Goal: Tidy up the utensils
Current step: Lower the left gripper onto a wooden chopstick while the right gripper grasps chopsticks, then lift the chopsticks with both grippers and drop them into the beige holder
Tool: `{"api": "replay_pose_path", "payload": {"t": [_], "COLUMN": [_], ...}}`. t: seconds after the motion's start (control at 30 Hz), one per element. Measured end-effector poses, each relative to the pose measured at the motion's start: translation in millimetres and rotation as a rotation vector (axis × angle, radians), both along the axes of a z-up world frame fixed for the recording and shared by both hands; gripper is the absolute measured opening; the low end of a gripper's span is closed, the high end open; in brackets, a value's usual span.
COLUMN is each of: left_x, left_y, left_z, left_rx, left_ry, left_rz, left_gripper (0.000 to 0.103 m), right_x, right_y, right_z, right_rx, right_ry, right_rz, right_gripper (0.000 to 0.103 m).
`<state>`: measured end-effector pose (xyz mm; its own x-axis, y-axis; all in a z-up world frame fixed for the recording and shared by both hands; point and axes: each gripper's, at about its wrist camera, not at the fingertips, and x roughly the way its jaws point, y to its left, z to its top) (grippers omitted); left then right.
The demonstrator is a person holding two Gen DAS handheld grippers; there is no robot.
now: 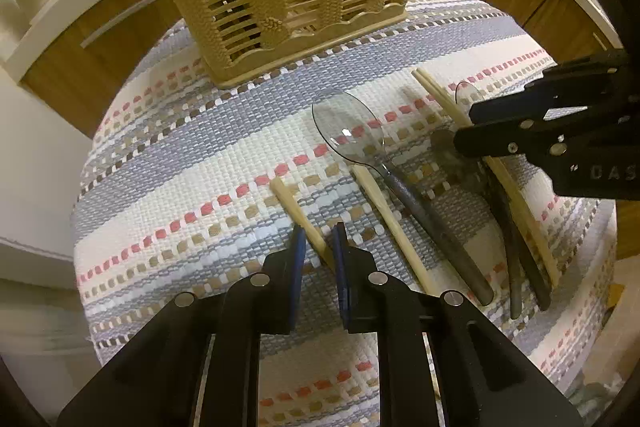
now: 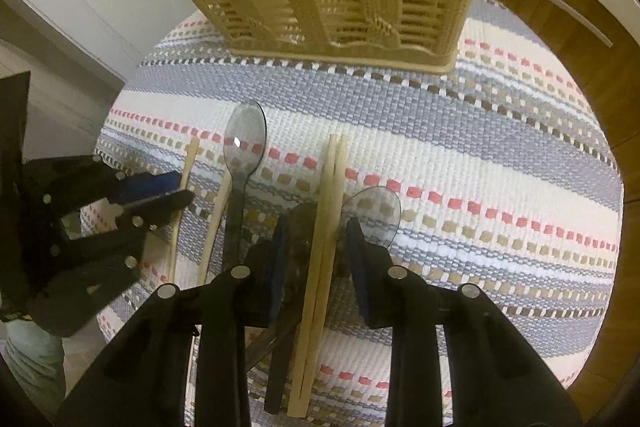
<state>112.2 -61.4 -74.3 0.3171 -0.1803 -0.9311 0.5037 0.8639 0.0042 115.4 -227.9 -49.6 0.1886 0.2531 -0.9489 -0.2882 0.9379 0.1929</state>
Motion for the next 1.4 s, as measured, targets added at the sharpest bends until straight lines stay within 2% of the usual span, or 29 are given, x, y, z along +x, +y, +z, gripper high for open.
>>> {"api": "replay_pose_path", "payload": {"t": [0.1,0.17,0.23,0.33,0.4,0.43,0.63,0.8,0.97,1.23,1.4], "left_x": [3.5,6.5,7.5,7.3,6.1,5.7,-2.8,-5.0,-13.3,-35.2,-39.2], "left_y": [0.4,-2.2,-8.4,-17.6,-22.3,-23.4,-27.6,-11.2,12.2,28.2,45.0], "left_z": [0.9,0.1,-0.1,-1.1,-0.8,-0.5,0.7,6.6,33.2,107.8,155.4], "left_rx": [0.009,0.026,0.063,0.113,0.127,0.119,0.1,-0.018,-0.167,-0.388,-0.496], "left_ry": [0.01,0.02,0.022,0.017,0.016,0.02,-0.027,-0.038,-0.096,-0.316,-0.466], "left_rz": [0.002,-0.007,-0.014,-0.027,-0.034,-0.035,-0.014,0.026,0.049,0.049,0.097], "left_gripper": [0.014,0.02,0.02,0.02,0.018,0.013,0.005,0.002,0.002,0.002,0.002], "right_x": [1.4,1.5,1.8,-1.3,-3.9,-4.2,-7.9,-17.5,-36.3,-65.2,-66.9], "right_y": [1.3,4.2,9.7,20.9,26.4,27.0,15.7,-0.3,-16.7,-33.2,-42.4], "right_z": [-4.3,-3.8,-5.0,-6.2,-3.0,-1.9,-1.4,15.8,42.4,100.5,144.1], "right_rx": [-0.01,-0.022,-0.032,-0.053,-0.061,-0.059,-0.01,0.046,0.113,0.225,0.287], "right_ry": [0.013,0.015,0.024,0.029,0.017,0.015,-0.001,-0.069,-0.174,-0.405,-0.552], "right_rz": [0.001,0.007,0.02,0.047,0.054,0.052,0.031,0.034,0.058,0.071,0.029], "right_gripper": [0.026,0.026,0.026,0.02,0.01,0.01,0.01,0.01,0.01,0.01,0.01]}}
